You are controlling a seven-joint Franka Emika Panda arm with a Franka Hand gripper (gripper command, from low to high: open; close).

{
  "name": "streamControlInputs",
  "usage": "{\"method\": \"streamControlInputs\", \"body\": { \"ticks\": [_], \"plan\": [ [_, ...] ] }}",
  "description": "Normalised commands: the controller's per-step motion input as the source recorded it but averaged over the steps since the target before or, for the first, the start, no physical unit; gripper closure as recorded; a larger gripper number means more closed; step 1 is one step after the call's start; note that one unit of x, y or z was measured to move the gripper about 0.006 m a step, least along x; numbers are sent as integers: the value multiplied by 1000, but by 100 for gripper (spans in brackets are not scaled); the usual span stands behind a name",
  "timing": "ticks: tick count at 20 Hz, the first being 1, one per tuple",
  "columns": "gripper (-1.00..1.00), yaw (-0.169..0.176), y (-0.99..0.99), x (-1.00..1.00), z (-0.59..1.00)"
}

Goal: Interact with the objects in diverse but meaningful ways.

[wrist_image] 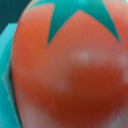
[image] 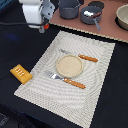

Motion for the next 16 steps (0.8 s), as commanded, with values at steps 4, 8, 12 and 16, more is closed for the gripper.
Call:
{"method": "streamControlInputs", "body": {
  "ticks": [4,8,12,16],
  "plan": [
    [100,0,436,121,431],
    [100,0,488,182,423],
    [100,0,580,311,458],
    [100,-5,629,376,482]
  ]
}}
